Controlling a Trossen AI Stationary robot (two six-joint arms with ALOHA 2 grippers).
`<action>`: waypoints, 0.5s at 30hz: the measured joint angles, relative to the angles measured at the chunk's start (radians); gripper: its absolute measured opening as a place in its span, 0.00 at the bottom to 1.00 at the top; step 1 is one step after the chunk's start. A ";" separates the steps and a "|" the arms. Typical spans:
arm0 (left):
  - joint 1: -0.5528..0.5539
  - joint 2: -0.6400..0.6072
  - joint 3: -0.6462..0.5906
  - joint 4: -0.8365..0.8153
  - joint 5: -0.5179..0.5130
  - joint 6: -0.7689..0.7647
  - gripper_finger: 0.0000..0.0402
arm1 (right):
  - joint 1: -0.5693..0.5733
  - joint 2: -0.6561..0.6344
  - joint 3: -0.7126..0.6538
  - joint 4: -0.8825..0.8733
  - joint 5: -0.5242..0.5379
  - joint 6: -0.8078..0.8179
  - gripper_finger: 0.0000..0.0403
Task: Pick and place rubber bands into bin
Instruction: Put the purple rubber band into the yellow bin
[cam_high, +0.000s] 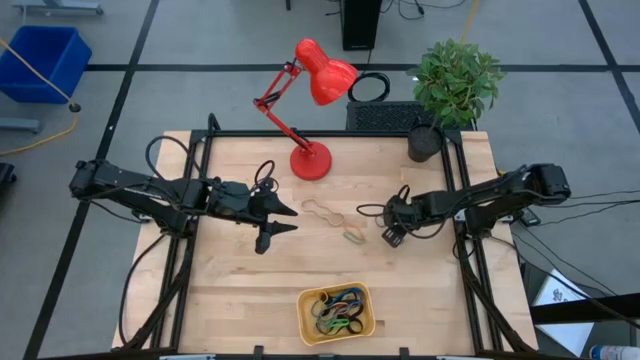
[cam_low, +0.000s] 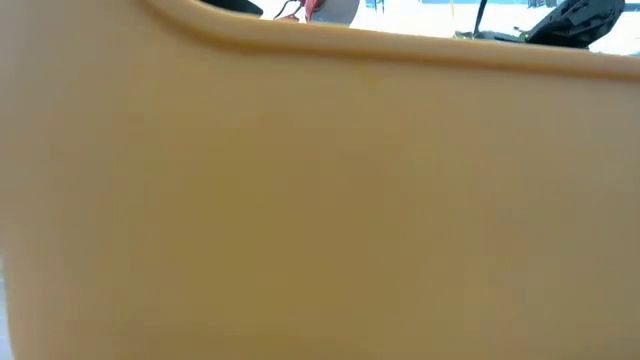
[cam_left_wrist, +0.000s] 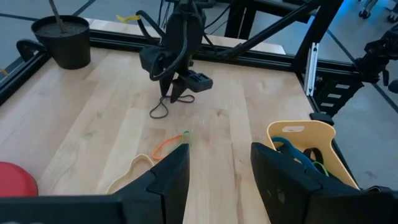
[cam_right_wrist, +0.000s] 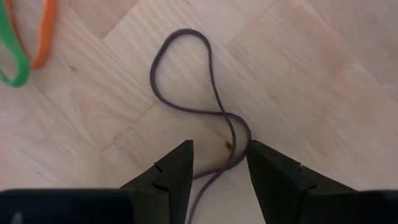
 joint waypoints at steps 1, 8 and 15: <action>0.000 0.000 0.000 0.000 0.000 0.000 0.44 | 0.000 0.006 -0.003 0.003 0.001 -0.004 0.35; 0.000 0.000 0.000 0.000 0.000 0.000 0.44 | 0.001 0.043 -0.030 0.022 0.011 -0.005 0.32; 0.000 0.000 0.000 0.001 0.000 -0.001 0.44 | 0.001 0.045 -0.037 0.026 0.006 0.008 0.24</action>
